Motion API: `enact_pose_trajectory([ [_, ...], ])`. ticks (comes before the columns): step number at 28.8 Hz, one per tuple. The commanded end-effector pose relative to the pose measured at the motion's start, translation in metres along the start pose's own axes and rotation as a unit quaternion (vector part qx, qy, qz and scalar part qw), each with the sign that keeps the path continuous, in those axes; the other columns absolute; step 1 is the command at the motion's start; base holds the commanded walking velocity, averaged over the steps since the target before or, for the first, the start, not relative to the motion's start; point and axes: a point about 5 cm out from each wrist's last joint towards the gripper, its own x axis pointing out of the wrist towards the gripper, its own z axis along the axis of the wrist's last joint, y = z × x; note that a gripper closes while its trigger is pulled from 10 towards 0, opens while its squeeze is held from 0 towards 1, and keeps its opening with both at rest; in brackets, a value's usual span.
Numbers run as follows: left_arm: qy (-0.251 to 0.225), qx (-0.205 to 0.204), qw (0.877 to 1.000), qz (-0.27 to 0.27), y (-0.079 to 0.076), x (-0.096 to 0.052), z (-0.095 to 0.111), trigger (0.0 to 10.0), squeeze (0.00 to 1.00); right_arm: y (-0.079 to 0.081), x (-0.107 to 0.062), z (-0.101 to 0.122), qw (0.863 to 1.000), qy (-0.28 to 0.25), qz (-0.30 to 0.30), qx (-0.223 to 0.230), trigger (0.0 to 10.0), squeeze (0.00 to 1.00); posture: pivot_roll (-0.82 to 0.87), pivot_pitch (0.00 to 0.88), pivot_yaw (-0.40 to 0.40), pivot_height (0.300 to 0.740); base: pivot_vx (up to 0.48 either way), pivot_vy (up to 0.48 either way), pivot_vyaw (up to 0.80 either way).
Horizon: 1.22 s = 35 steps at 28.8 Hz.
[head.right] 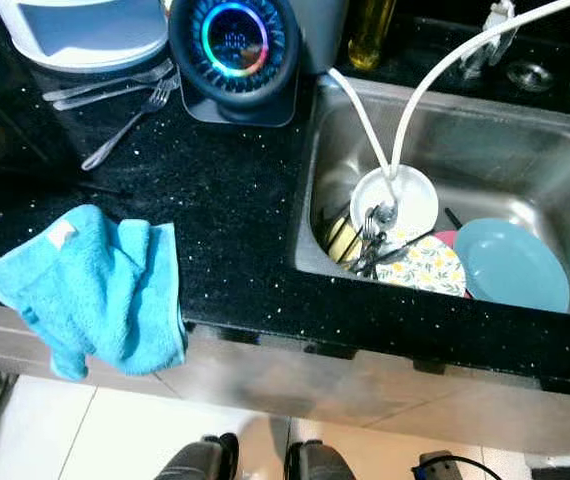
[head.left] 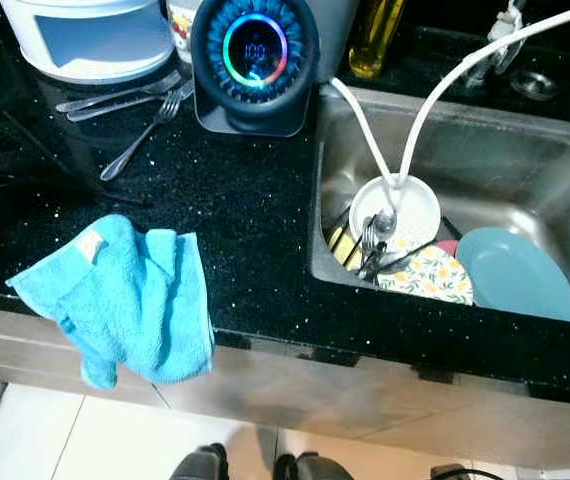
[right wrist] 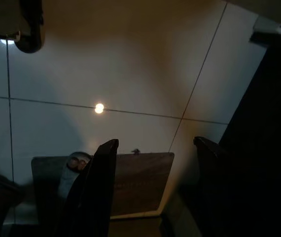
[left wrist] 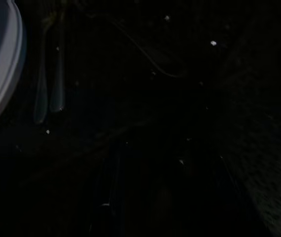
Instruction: Kitchen organization
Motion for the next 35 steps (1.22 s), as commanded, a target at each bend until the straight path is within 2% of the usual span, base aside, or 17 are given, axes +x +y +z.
enact_pose_trajectory([
  [1, 0.005, 0.007, 1.000, -0.012, 0.002, 0.007, 0.002, 10.0, 0.00, -0.003, -0.003, -0.014, 1.000, 0.020, -0.003, -0.003, 10.0, 0.00, 0.05, 0.259, -0.067, 0.740, 0.000, 0.000, 0.00],
  [6, 0.002, 0.006, 1.000, -0.019, 0.003, 0.011, 0.003, 10.0, 0.00, -0.006, -0.004, -0.020, 1.000, 0.025, -0.006, -0.003, 10.0, 0.00, 0.04, 0.274, -0.068, 0.740, 0.000, 0.000, 0.00],
  [11, 0.013, 0.007, 0.997, -0.076, -0.002, 0.020, 0.001, 10.0, 0.00, -0.010, -0.007, -0.031, 0.999, 0.035, -0.010, -0.009, 10.0, 0.00, 0.02, 0.300, -0.072, 0.740, 0.000, 0.000, 0.00],
  [20, 0.031, 0.019, 0.994, -0.105, -0.004, 0.030, 0.001, 10.0, 0.00, -0.013, -0.008, -0.035, 0.999, 0.037, -0.013, -0.009, 10.0, 0.00, 0.01, 0.304, -0.069, 0.740, 0.000, 0.000, 0.00],
  [21, 0.043, 0.024, 0.992, -0.114, -0.005, 0.032, 0.000, 5.6, 0.00, -0.012, -0.008, -0.034, 0.999, 0.037, -0.014, -0.008, 10.0, 0.00, 0.00, 0.303, -0.067, 0.740, 0.000, 0.000, 0.00],
  [22, 0.052, 0.028, 0.991, -0.121, -0.006, 0.035, -0.001, 3.6, 0.00, -0.012, -0.008, -0.034, 0.999, 0.036, -0.015, -0.007, 10.0, 0.00, 0.00, 0.303, -0.067, 0.740, 0.000, 0.000, 0.00],
  [23, 0.059, 0.032, 0.990, -0.127, -0.007, 0.036, -0.001, 0.3, 0.00, -0.012, -0.008, -0.034, 0.999, 0.035, -0.015, -0.007, 10.0, 0.00, 0.00, 0.300, -0.064, 0.740, 0.000, 0.000, 0.00],
  [24, 0.066, 0.033, 0.988, -0.134, -0.008, 0.038, -0.004, 0.0, 0.00, -0.012, -0.008, -0.034, 0.999, 0.035, -0.015, -0.006, 10.0, 0.00, 0.00, 0.299, -0.061, 0.740, 0.000, 0.000, 0.00],
  [35, 0.090, 0.036, 0.981, -0.166, -0.018, 0.045, -0.015, 0.0, 0.00, -0.011, -0.007, -0.030, 0.999, 0.031, -0.017, -0.002, 10.0, 0.00, 0.01, 0.280, -0.057, 0.740, 0.000, 0.000, 0.00],
])
